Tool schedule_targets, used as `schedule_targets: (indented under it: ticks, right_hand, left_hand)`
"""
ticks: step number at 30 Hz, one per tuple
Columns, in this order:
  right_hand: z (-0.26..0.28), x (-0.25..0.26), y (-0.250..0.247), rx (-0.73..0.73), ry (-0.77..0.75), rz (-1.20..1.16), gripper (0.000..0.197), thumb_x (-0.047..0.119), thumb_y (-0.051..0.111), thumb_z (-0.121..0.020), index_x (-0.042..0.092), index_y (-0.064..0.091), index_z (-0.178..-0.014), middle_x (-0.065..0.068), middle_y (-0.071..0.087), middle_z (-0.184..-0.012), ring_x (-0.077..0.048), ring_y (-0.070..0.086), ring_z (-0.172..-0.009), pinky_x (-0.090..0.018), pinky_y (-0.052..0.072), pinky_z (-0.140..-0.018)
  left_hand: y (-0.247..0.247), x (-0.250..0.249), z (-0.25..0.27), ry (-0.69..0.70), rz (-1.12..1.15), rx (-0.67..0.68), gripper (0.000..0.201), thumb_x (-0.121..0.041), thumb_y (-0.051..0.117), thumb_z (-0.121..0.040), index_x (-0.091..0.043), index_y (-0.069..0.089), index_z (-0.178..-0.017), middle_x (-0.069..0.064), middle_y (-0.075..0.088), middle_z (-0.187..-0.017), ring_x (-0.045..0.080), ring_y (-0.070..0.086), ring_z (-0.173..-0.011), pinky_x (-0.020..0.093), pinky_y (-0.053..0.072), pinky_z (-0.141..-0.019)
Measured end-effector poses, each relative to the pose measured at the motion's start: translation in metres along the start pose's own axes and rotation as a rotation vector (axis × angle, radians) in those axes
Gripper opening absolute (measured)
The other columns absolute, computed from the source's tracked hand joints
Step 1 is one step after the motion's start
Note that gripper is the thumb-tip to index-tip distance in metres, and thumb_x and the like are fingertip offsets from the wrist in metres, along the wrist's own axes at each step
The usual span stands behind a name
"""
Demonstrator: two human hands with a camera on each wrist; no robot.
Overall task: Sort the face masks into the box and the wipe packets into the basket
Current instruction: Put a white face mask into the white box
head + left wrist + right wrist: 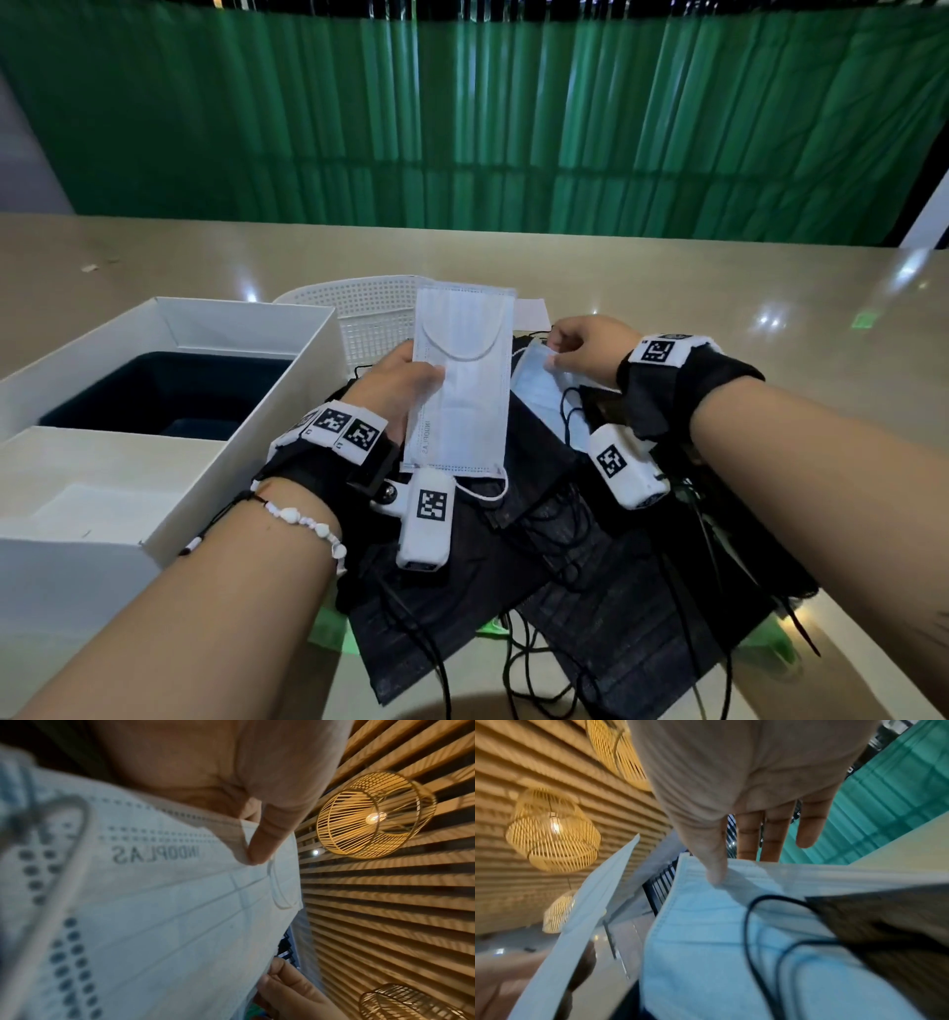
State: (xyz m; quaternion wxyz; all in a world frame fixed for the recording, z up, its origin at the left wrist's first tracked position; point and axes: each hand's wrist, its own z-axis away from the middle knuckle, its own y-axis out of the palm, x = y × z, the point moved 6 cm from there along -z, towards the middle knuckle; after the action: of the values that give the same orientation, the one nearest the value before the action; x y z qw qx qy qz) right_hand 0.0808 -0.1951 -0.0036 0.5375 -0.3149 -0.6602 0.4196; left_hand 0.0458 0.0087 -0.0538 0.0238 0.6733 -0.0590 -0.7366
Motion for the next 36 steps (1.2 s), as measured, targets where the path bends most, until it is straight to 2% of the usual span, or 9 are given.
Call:
schedule_targets:
  ticks: [4, 8, 11, 16, 20, 22, 28, 33, 36]
  right_hand:
    - [0.002, 0.005, -0.044, -0.206, -0.022, -0.150, 0.005, 0.017, 0.062, -0.086, 0.015, 0.058, -0.087, 0.001, 0.052, -0.076, -0.015, 0.045, -0.067, -0.020, 0.032, -0.054]
    - [0.004, 0.010, -0.083, -0.358, -0.016, -0.285, 0.022, 0.022, 0.060, -0.088, 0.026, 0.048, -0.069, 0.004, 0.052, -0.070, -0.017, 0.050, -0.072, -0.028, 0.044, -0.068]
    - [0.008, 0.015, -0.094, -0.316, 0.042, -0.389, 0.023, 0.023, 0.056, -0.091, 0.025, 0.047, -0.070, -0.001, 0.055, -0.080, -0.018, 0.053, -0.073, -0.036, 0.050, -0.074]
    - [0.021, 0.031, -0.078, -0.101, 0.029, -0.781, 0.023, 0.013, 0.044, -0.097, 0.019, 0.046, -0.075, 0.001, 0.056, -0.072, -0.009, 0.055, -0.054, -0.028, 0.049, -0.058]
    - [0.028, 0.034, -0.066, 0.003, -0.023, -0.917, 0.024, 0.014, 0.038, -0.100, 0.020, 0.044, -0.078, 0.001, 0.059, -0.078, -0.015, 0.056, -0.066, -0.030, 0.048, -0.060]
    - [0.030, 0.033, -0.061, 0.029, -0.028, -0.960, 0.023, 0.014, 0.037, -0.100, 0.021, 0.044, -0.080, 0.002, 0.058, -0.078, -0.015, 0.056, -0.066, -0.030, 0.045, -0.060]
    - [0.028, 0.028, -0.040, 0.026, 0.003, -1.003, 0.020, 0.014, 0.036, -0.100, 0.019, 0.045, -0.083, -0.002, 0.055, -0.078, -0.017, 0.052, -0.066, -0.029, 0.044, -0.061]
    - [0.023, 0.020, -0.026, 0.031, 0.071, -0.951, 0.024, 0.028, 0.033, -0.100, 0.018, 0.049, -0.086, -0.006, 0.056, -0.084, -0.018, 0.053, -0.067, -0.030, 0.044, -0.062]
    - [0.023, 0.019, -0.026, 0.031, 0.058, -0.811, 0.021, 0.030, 0.038, -0.099, 0.017, 0.050, -0.087, 0.000, 0.058, -0.082, -0.013, 0.055, -0.067, -0.028, 0.042, -0.062]
  left_hand:
    - [0.005, -0.027, -0.002, 0.109, 0.092, 0.011, 0.030, 0.007, 0.041, -0.090, -0.017, 0.059, -0.094, 0.002, 0.073, -0.074, 0.021, 0.069, -0.071, 0.037, 0.055, -0.069]
    - [0.020, -0.054, 0.002, 0.196, 0.149, 0.064, 0.027, 0.003, 0.042, -0.093, -0.016, 0.060, -0.095, 0.000, 0.074, -0.074, 0.016, 0.070, -0.067, 0.029, 0.057, -0.059]
    - [0.034, -0.065, 0.004, 0.209, 0.187, 0.124, 0.026, 0.003, 0.042, -0.093, -0.015, 0.061, -0.095, 0.000, 0.073, -0.072, 0.013, 0.070, -0.062, 0.026, 0.057, -0.056]
    - [0.052, -0.063, 0.006, 0.139, 0.214, 0.163, 0.019, -0.001, 0.046, -0.093, -0.014, 0.058, -0.099, 0.005, 0.073, -0.074, 0.017, 0.070, -0.063, 0.033, 0.059, -0.060]
    - [0.058, -0.057, 0.008, 0.116, 0.279, 0.165, 0.023, -0.001, 0.045, -0.094, -0.016, 0.056, -0.107, 0.012, 0.066, -0.105, 0.029, 0.064, -0.092, 0.049, 0.050, -0.089]
    - [0.058, -0.054, 0.008, 0.107, 0.294, 0.167, 0.024, -0.001, 0.045, -0.094, -0.018, 0.057, -0.106, 0.013, 0.065, -0.107, 0.032, 0.061, -0.096, 0.053, 0.045, -0.095]
    - [0.061, -0.047, 0.004, 0.107, 0.184, 0.176, 0.023, -0.002, 0.047, -0.094, -0.011, 0.058, -0.111, 0.014, 0.067, -0.104, 0.030, 0.064, -0.091, 0.046, 0.051, -0.085]
    - [0.056, -0.045, -0.002, 0.142, 0.146, 0.077, 0.035, 0.012, 0.046, -0.089, -0.009, 0.052, -0.117, 0.011, 0.067, -0.093, 0.022, 0.067, -0.076, 0.038, 0.055, -0.077]
    - [0.053, -0.046, -0.004, 0.161, 0.116, 0.036, 0.044, 0.019, 0.044, -0.086, -0.009, 0.052, -0.119, 0.012, 0.065, -0.098, 0.026, 0.065, -0.083, 0.039, 0.054, -0.078]
